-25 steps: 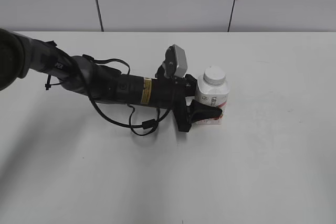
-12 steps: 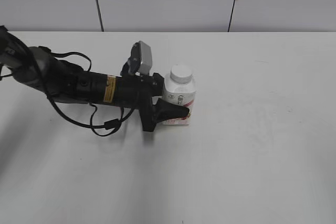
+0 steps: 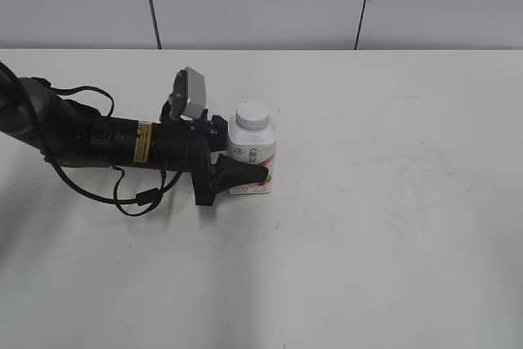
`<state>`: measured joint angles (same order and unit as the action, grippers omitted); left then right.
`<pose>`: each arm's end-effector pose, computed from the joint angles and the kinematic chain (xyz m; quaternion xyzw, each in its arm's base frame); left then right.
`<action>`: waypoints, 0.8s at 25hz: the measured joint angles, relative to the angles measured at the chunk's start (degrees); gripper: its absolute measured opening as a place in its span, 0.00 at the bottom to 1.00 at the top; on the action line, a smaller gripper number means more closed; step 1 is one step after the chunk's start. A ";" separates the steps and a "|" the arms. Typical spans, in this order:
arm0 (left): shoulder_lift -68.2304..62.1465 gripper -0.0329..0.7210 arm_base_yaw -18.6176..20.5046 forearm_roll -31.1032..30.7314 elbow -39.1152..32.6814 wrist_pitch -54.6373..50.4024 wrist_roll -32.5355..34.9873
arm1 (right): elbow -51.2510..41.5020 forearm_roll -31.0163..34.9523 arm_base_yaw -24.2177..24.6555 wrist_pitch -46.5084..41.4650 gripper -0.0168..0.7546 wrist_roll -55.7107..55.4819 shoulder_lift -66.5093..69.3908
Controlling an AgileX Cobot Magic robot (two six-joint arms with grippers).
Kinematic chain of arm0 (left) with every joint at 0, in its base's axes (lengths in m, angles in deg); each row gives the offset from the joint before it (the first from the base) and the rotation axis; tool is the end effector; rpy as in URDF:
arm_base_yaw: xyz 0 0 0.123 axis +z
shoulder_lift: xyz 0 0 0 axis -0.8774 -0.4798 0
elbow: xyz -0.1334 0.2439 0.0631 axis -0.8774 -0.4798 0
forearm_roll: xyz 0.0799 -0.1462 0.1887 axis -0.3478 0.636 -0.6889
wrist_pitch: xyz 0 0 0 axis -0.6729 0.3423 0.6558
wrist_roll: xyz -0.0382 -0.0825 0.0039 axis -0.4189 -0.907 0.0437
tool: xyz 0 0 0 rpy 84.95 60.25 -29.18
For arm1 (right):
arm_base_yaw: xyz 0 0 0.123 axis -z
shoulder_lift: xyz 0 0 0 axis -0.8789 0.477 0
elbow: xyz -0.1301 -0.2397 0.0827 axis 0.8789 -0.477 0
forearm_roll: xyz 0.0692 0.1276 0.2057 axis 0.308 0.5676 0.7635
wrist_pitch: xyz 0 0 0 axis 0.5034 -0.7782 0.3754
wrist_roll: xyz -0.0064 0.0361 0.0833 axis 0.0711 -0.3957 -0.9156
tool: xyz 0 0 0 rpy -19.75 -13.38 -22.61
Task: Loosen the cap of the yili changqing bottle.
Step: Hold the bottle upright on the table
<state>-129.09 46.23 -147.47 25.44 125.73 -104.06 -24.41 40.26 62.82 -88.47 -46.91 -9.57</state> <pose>0.3630 -0.1814 0.0620 0.5429 0.6103 -0.3964 0.4192 -0.0093 0.0070 0.2784 -0.0616 0.8539 -0.0063 0.5167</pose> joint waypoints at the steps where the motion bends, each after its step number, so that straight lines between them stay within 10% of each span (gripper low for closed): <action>1: 0.00 0.60 0.27 0.00 -0.10 0.41 0.47 | 0.00 0.00 0.00 0.00 0.64 0.00 0.00; 20: -1.70 0.60 1.35 0.98 -0.63 2.82 2.44 | 0.00 0.00 0.00 0.00 0.64 0.00 0.00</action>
<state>-130.79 47.58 -146.49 24.80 128.55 -101.61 -24.41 40.26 62.82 -88.47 -46.91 -9.57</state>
